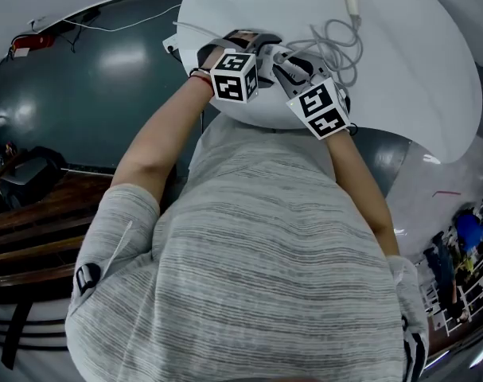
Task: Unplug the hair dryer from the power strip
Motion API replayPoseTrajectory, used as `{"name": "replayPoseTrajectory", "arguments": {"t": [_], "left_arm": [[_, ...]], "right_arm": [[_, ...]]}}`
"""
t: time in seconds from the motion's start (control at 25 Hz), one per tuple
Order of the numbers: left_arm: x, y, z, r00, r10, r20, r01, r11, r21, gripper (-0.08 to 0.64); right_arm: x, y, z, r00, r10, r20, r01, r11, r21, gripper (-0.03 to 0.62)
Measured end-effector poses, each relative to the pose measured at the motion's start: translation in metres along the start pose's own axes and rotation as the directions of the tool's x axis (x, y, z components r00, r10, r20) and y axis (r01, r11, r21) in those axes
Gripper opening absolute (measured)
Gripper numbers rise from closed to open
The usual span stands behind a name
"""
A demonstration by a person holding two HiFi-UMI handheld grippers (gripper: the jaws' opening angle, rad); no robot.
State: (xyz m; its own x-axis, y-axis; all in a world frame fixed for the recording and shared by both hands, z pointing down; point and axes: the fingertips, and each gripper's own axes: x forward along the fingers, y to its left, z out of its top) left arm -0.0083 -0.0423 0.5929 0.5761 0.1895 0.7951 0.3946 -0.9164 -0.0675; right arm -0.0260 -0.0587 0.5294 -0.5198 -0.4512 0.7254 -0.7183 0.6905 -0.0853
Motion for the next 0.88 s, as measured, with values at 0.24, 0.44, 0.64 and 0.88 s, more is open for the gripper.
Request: {"name": "replayPoseTrajectory", "arguments": {"t": [0.24, 0.44, 0.64, 0.88], "left_arm": [[0.001, 0.002, -0.001, 1.000, 0.005, -0.004, -0.005, 1.000, 0.008, 0.465], [0.002, 0.001, -0.001, 1.000, 0.002, -0.007, -0.002, 1.000, 0.008, 0.465], [0.006, -0.001, -0.005, 1.000, -0.006, -0.014, 0.006, 1.000, 0.011, 0.465], [0.006, -0.001, -0.004, 1.000, -0.011, -0.021, 0.011, 1.000, 0.011, 0.474]], "right_arm": [[0.019, -0.004, -0.014, 0.991, -0.041, -0.128, 0.022, 0.989, -0.146, 0.115], [0.022, -0.003, -0.017, 0.986, -0.034, -0.166, -0.001, 0.978, -0.207, 0.106], [0.026, -0.001, -0.020, 0.980, -0.040, -0.196, -0.002, 0.978, -0.209, 0.095], [0.025, -0.001, -0.018, 0.974, -0.031, -0.225, -0.009, 0.985, -0.174, 0.091]]}}
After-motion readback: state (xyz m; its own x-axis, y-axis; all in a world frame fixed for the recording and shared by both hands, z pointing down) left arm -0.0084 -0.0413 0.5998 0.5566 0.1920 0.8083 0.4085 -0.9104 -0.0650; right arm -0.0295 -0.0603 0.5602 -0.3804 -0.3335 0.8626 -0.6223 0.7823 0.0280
